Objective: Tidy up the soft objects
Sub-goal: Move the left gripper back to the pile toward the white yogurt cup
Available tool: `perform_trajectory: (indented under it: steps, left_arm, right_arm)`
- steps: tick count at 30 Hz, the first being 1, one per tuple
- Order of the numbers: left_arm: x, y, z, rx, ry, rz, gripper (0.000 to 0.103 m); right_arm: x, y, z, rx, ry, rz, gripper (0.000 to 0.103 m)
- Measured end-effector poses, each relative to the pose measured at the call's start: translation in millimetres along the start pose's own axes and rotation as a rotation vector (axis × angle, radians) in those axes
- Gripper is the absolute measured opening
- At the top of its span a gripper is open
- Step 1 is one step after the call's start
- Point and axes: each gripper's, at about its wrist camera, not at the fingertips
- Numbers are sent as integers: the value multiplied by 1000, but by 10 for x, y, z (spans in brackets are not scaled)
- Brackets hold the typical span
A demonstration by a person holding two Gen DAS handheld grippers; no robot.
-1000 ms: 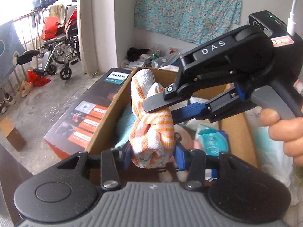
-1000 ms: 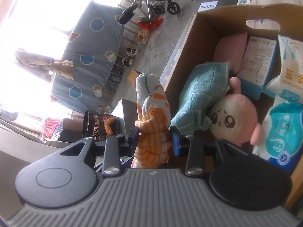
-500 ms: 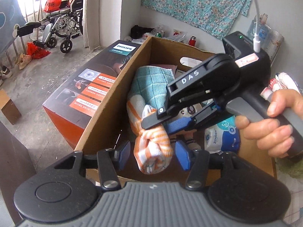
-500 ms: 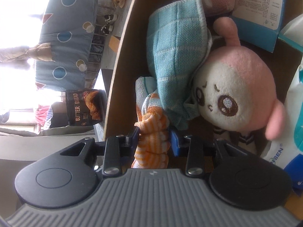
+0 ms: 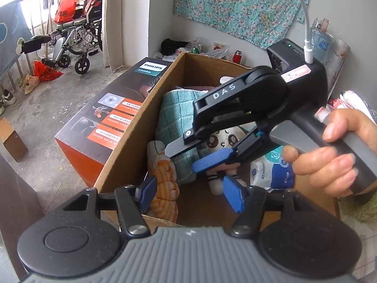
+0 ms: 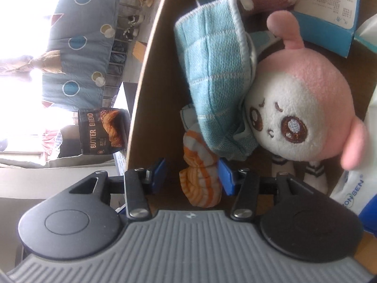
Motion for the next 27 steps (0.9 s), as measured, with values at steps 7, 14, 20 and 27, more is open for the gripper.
perform_trajectory:
  steps: [7, 14, 20, 27]
  left_arm:
    - [11, 116, 185, -33, -14, 38, 64]
    - [71, 295, 733, -140, -79, 126, 65]
    - [58, 387, 1531, -300, -186, 184, 65]
    - [-172, 448, 2689, -480, -366, 213, 65]
  right_arm:
    - [-175, 610, -171, 104, 38, 115, 50]
    - [-686, 1713, -153, 131, 121, 292, 53]
    - [-1319, 2770, 34, 13, 171, 477, 56]
    - [-2150, 3965, 449, -162, 118, 712, 58]
Point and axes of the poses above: each gripper's, at about its wrist camera, not at the fingertips, and y roughly against the way its jaws point, z to its right, x to its top, and after that the axes turned 15 degrees about x, right-handed
